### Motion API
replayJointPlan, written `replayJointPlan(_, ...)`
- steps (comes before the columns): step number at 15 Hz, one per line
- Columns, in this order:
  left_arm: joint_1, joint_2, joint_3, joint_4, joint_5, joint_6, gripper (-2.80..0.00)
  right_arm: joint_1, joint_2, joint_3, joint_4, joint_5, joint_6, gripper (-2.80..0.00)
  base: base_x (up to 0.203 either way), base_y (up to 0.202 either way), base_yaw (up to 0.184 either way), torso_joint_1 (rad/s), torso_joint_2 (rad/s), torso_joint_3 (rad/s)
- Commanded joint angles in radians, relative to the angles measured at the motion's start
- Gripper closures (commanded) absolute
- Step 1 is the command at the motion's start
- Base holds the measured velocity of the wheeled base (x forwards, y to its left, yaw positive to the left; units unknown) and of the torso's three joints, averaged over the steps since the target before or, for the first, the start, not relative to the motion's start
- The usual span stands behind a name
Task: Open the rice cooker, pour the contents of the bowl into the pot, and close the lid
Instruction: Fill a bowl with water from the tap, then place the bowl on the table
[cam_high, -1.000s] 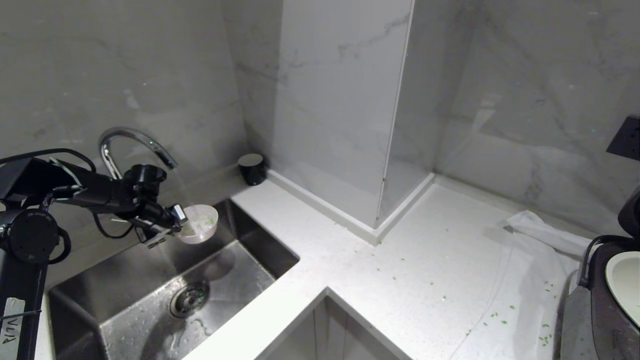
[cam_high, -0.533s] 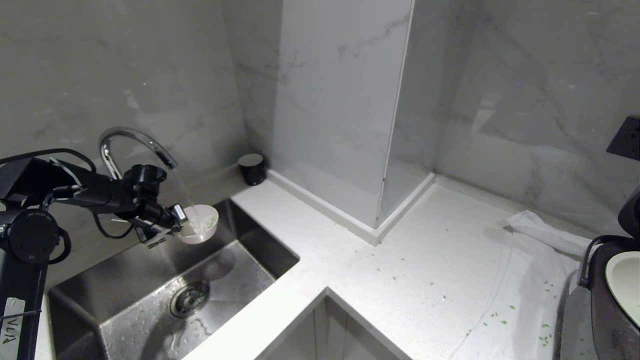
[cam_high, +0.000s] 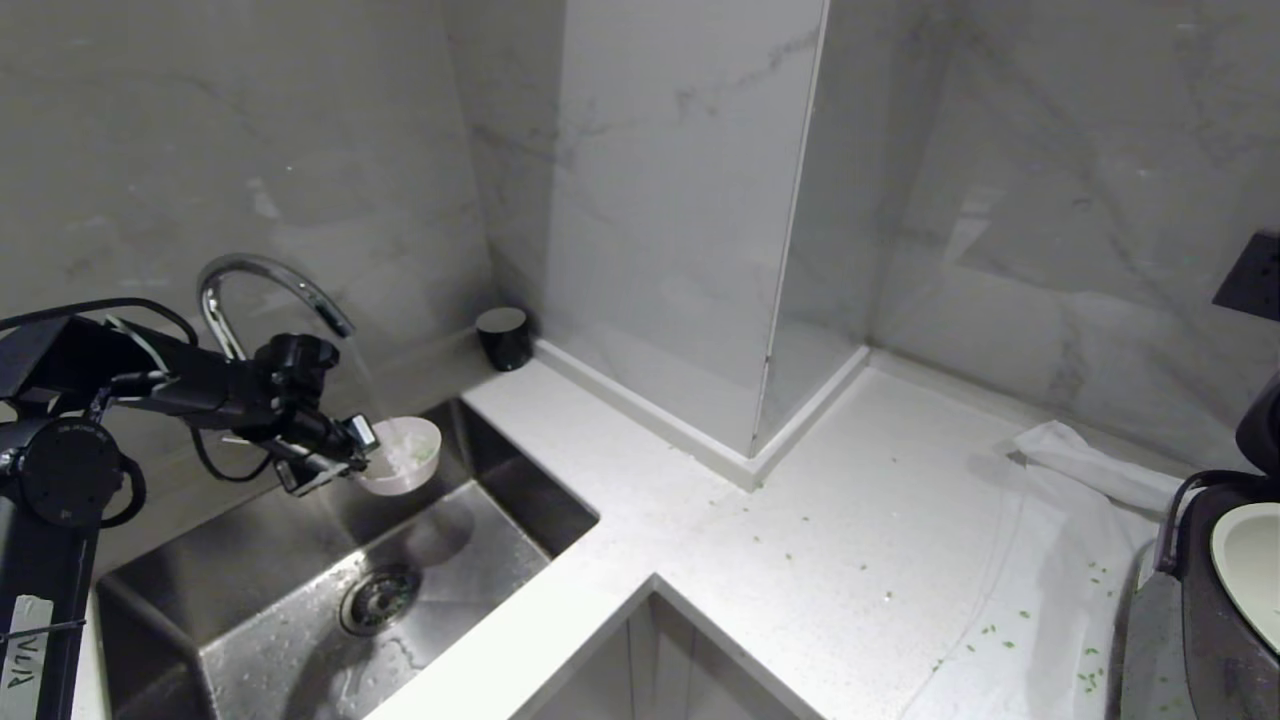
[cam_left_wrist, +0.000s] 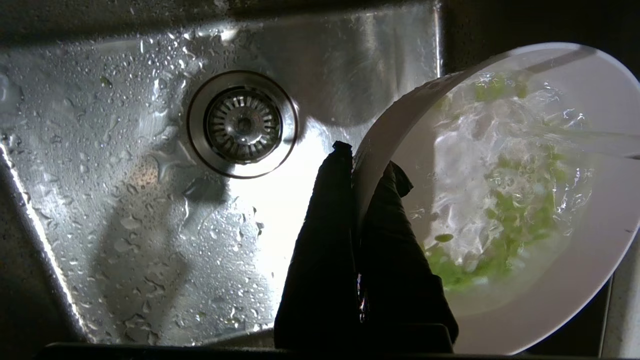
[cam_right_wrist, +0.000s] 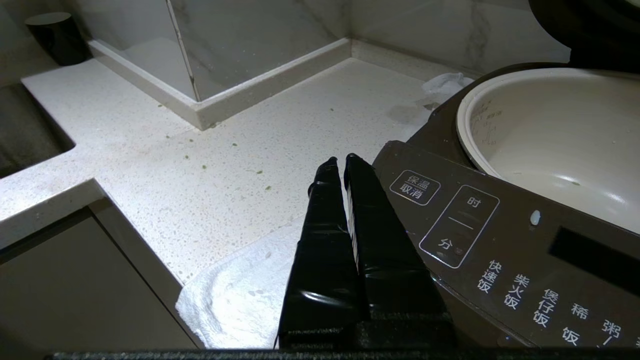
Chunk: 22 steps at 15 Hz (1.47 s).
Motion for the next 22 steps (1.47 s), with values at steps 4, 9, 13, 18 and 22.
replayJointPlan(4, -0.046, -0.028, 0.016, 0.061, 0.0, -0.022, 0.0, 0.0, 0.0, 0.0, 0.0, 0.0, 0.0, 0.0, 0.0, 0.0, 0.0, 0.0, 0.0, 0.0)
replayJointPlan(9, -0.136, -0.081, 0.061, 0.094, -0.006, -0.034, 0.0, 0.0, 0.0, 0.001, 0.0, 0.0, 0.0, 0.0, 0.0, 0.0, 0.0, 0.0, 0.0, 0.0)
replayJointPlan(13, -0.234, -0.1, 0.063, 0.094, -0.006, -0.072, 0.0, 0.0, 0.0, 0.0, 0.0, 0.0, 0.0, 0.0, 0.0, 0.0, 0.0, 0.0, 0.0, 0.0)
replayJointPlan(18, -0.378, -0.101, 0.01, 0.098, -0.005, -0.111, 0.0, 0.0, 0.0, 0.0, 0.0, 0.0, 0.0, 0.0, 0.0, 0.0, 0.0, 0.0, 0.0, 0.0)
replayJointPlan(22, -0.461, -0.058, -0.1, 0.136, 0.0, -0.111, 0.0, 0.0, 0.0, 0.0, 0.0, 0.0, 0.0, 0.0, 0.0, 0.0, 0.0, 0.0, 0.0, 0.0)
